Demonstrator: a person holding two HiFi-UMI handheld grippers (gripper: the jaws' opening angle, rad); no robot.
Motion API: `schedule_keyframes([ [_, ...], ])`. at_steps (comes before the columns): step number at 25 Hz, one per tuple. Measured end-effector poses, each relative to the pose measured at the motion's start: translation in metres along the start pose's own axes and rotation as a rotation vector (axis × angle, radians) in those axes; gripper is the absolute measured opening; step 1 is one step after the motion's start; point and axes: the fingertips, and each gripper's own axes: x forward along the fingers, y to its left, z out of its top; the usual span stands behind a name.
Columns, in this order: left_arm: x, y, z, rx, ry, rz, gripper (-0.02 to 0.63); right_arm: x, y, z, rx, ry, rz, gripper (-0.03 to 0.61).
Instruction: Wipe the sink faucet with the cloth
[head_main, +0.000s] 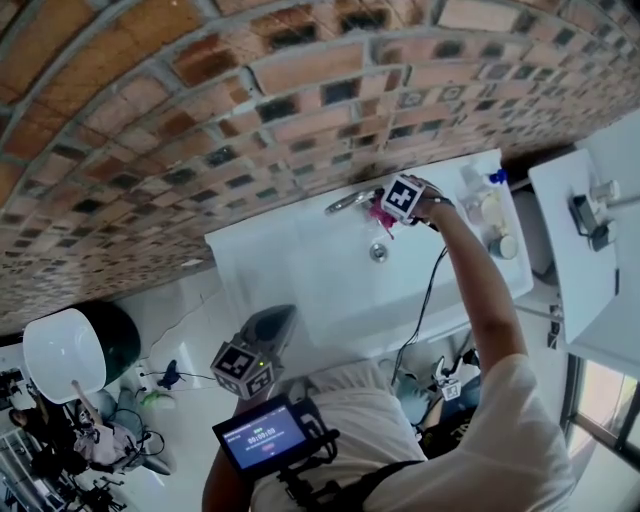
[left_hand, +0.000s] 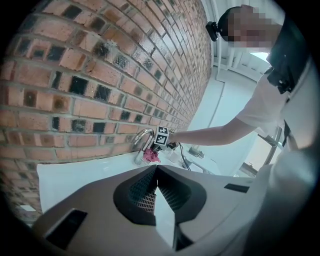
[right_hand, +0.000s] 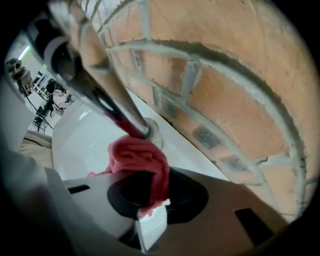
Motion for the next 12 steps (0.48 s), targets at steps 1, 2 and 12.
schedule_keyframes([
  [1,-0.001,0.001,-0.001,-0.003,0.000,0.005,-0.015,0.005,-0.001,-0.003,0.013,0.006,0.012,0.072],
  [2,-0.002,0.003,-0.002,-0.007,-0.001,0.010,-0.015,0.009,0.002,-0.007,0.035,0.013,0.045,0.072],
  [12,0.005,-0.002,-0.009,0.013,0.028,0.031,-0.015,0.039,-0.012,-0.017,0.283,0.023,0.174,0.071],
])
